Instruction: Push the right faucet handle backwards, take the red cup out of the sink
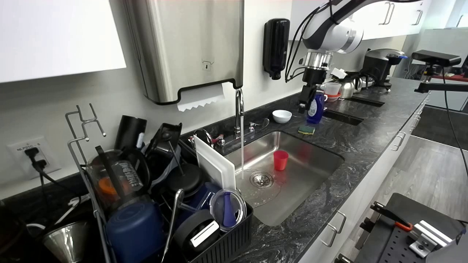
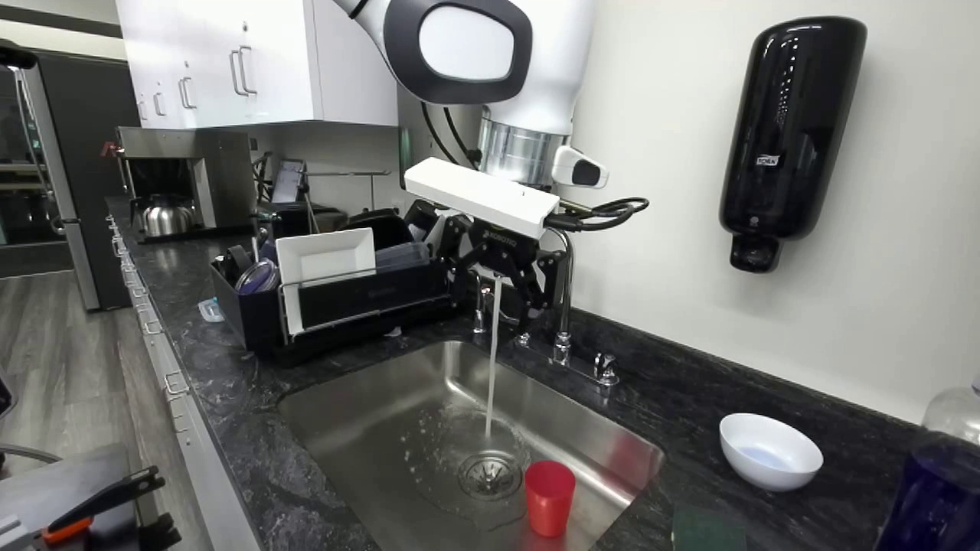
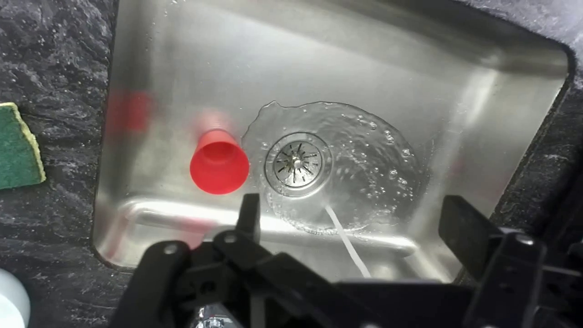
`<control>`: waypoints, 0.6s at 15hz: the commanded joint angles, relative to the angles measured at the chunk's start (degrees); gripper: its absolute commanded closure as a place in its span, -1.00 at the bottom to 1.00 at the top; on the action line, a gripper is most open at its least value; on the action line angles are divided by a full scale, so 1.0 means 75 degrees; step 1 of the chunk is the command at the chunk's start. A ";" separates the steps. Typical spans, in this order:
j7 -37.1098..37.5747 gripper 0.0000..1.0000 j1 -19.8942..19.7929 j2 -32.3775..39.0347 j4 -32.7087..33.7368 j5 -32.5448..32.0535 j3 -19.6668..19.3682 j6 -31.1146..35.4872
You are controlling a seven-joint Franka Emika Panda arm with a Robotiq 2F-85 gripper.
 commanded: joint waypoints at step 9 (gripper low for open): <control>-0.2034 -1.00 -0.0935 0.2038 0.2044 0.0311 0.0996 -0.0455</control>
